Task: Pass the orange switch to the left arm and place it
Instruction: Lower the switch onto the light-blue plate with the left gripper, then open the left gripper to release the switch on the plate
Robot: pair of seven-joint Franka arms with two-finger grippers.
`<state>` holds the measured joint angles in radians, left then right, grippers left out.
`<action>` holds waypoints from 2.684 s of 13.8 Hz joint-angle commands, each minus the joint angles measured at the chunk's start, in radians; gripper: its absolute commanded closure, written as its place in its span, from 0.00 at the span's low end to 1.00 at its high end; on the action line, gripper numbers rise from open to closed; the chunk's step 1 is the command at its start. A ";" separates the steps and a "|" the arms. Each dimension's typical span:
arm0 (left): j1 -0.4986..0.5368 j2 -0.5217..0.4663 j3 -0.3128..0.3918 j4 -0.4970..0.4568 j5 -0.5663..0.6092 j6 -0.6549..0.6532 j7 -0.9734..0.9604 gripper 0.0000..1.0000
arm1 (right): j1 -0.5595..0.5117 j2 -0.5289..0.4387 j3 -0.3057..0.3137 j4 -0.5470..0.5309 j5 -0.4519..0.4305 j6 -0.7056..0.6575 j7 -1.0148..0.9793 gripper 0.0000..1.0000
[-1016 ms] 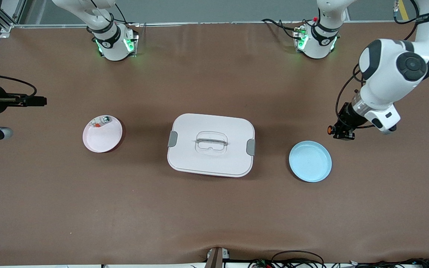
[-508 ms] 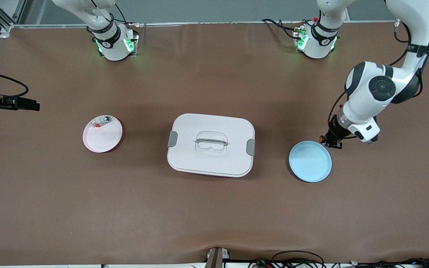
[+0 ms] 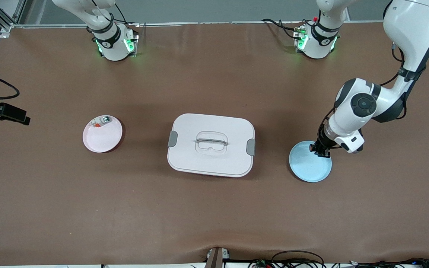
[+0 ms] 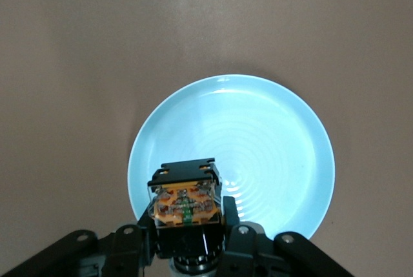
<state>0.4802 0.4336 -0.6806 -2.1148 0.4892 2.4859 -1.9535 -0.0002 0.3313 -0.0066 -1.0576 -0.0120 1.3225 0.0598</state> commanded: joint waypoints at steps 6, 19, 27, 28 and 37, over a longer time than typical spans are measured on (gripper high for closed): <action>-0.053 0.105 0.065 0.075 0.121 0.052 -0.139 0.99 | -0.003 -0.107 -0.003 -0.123 0.032 0.023 0.018 0.00; -0.384 0.080 0.411 0.010 -0.055 0.255 0.074 0.99 | -0.034 -0.267 -0.009 -0.346 0.032 0.123 0.051 0.00; -0.376 0.096 0.411 0.013 -0.055 0.255 0.082 0.72 | -0.038 -0.284 -0.007 -0.348 0.065 0.086 0.101 0.00; -0.376 0.094 0.411 0.015 -0.055 0.255 0.081 0.43 | -0.044 -0.284 -0.009 -0.346 0.089 0.074 0.094 0.00; -0.380 -0.013 0.414 -0.025 -0.058 0.255 0.184 0.00 | -0.057 -0.302 -0.006 -0.351 0.101 0.061 0.089 0.00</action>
<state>0.1061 0.4779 -0.2770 -2.0899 0.4563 2.7308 -1.8389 -0.0342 0.0582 -0.0235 -1.3798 0.0756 1.3853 0.1472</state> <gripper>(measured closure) 0.000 0.000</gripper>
